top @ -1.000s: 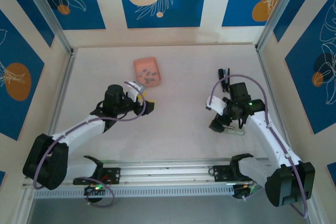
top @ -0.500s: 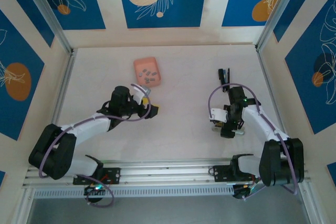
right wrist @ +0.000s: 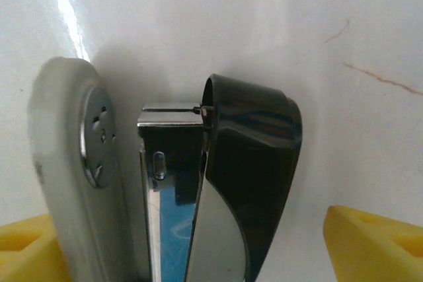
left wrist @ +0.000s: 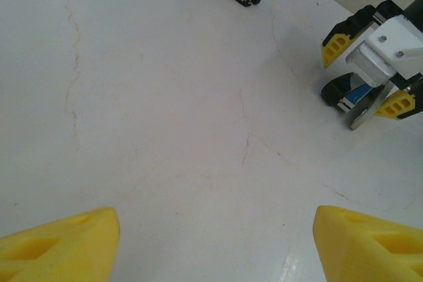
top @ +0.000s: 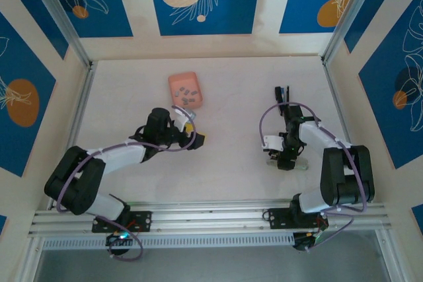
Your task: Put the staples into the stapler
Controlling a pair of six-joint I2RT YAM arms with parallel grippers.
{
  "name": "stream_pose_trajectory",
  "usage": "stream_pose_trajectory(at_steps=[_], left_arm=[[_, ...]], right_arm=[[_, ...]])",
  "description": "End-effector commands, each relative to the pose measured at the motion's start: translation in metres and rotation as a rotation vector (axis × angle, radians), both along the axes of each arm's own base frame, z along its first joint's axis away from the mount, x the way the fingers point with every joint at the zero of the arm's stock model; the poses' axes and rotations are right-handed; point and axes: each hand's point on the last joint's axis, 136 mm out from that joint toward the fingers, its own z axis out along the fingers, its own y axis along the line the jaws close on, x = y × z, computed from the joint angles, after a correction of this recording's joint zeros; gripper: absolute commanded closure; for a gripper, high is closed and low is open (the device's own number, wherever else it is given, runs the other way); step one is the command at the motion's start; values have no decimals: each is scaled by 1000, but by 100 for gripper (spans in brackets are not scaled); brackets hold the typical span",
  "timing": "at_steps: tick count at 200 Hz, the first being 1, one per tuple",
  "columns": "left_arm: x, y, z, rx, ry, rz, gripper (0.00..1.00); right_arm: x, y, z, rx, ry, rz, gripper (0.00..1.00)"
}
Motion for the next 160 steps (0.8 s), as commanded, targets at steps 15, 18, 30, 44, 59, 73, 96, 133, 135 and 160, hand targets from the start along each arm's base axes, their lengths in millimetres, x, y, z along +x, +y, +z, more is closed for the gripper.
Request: stream_pose_trajectory(at_steps=[15,18,30,44,59,73,96,133,135,160], left_arm=[[0,-12,12,-40,-20,-39,24],[0,-13,12,-41,-20,-40,24],[0,-13,12,-41,-18,-43,24],[0,-13,13,-48,-23,-38,25],[1,-13,16,-59,-32,-31,25],[1,-13,17,-68,-33,-28,25],[0,-12,18,-72,-31,-23,26],[-2,-5,25,-76,-37,10,26],[-2,-5,26,-76,-36,12,26],[-7,-4,36,-81,-36,11,27]], right_arm=[[-5,0,-5,13,11,-2,25],[-5,0,-5,14,12,-3,26],[-8,1,-7,26,10,-7,29],[-10,4,-7,44,0,-14,33],[-13,5,-6,61,-11,-22,37],[-14,6,-5,70,-25,-32,42],[-10,9,2,96,-79,-49,56],[0,16,27,156,-224,-119,68],[1,17,31,164,-242,-129,69],[18,33,67,281,-419,-205,69]])
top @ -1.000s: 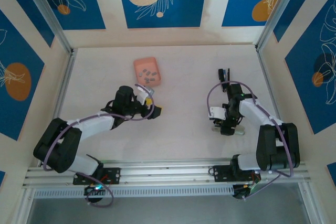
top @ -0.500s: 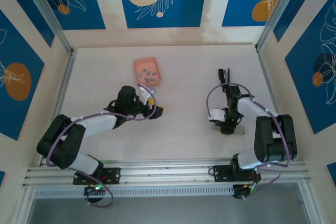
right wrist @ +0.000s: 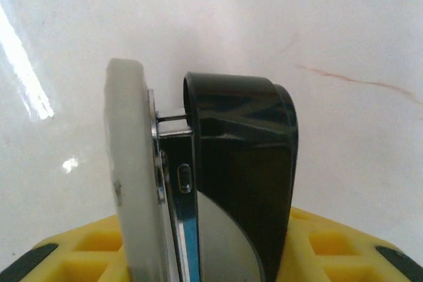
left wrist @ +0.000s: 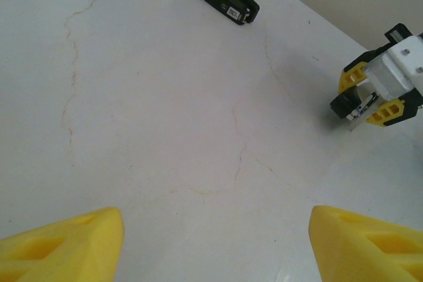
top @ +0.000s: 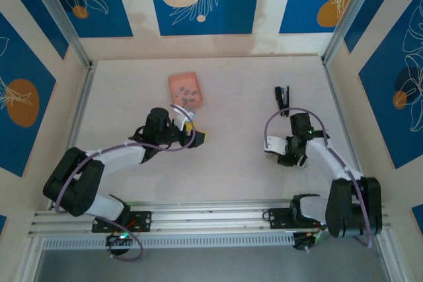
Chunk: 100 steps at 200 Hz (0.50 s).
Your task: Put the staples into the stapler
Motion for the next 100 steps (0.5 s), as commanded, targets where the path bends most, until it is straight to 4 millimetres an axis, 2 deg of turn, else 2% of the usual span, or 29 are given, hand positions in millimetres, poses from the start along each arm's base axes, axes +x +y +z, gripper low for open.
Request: stream_pose_trajectory(at_steps=[1,13,50,74,100], left_arm=[[-8,-2,18,-23,-14,-6,27],[-10,-1,25,-19,-3,-2,27],[-16,1,54,-43,32,35,27],[-20,2,74,-96,55,59,27],[-26,0,87,-138,81,71,27]], right_arm=[[21,23,39,160,-188,-79,69],[26,40,62,229,-294,-61,73],[37,96,122,436,-580,0,75],[44,128,141,534,-696,-11,77],[42,168,144,623,-719,17,77]])
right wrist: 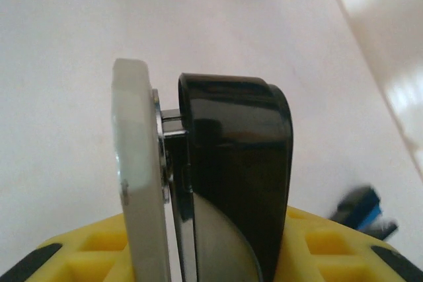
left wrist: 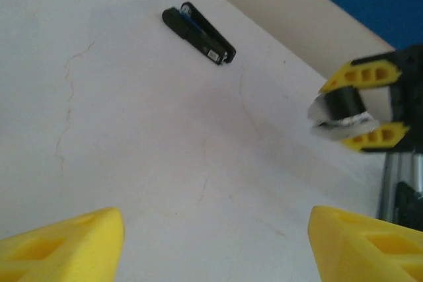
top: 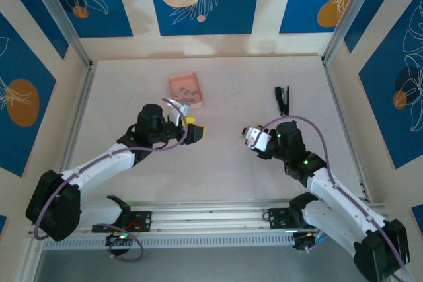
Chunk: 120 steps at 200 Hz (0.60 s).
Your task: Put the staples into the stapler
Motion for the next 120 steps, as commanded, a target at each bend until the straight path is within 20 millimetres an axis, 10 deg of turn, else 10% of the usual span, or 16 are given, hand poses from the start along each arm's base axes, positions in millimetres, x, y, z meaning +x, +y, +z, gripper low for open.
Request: stream_pose_trajectory(at_steps=[1,51,120], left_arm=[[-6,-4,18,-50,54,19,27],[-8,-9,15,-78,138,49,27],[-10,-18,3,-80,219,57,28]], right_arm=[[19,35,46,210,-150,-41,77],[21,99,39,332,-118,-1,79],[35,134,43,497,-51,-34,79]])
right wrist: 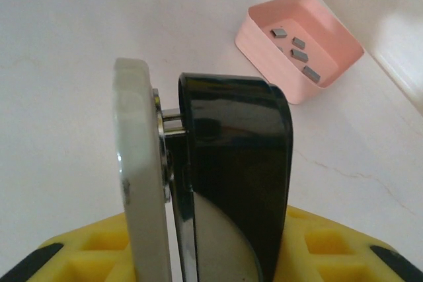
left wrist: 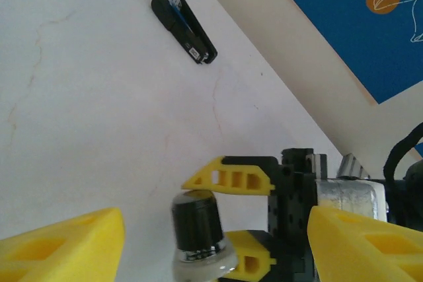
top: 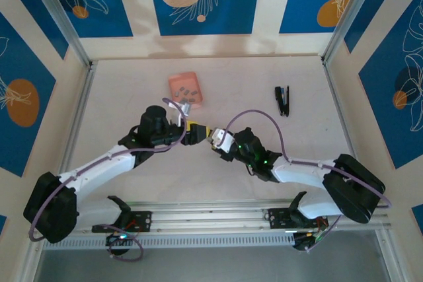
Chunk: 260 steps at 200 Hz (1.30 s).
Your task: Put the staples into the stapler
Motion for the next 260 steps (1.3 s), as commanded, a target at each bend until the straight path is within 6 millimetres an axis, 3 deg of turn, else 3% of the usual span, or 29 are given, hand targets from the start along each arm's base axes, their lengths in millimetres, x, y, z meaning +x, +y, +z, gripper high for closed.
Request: stream_pose_trajectory(at_steps=[1,55,93,165,224,260], left_arm=[[4,-5,7,-8,15,20,28],[9,-7,-7,11,56,35,30],[12,-5,-3,-1,43,58,30],[24,29,18,-42,-32,238,28],[21,10,2,-70,36,150,28],[22,-5,4,-103,52,81,29]], right_arm=[[21,20,70,249,-110,-51,78],[23,28,83,351,-101,-47,78],[25,24,77,380,-65,-74,78],[23,8,58,384,-5,-123,78],[23,12,74,448,-19,-99,78],[24,10,80,487,-19,-108,78]])
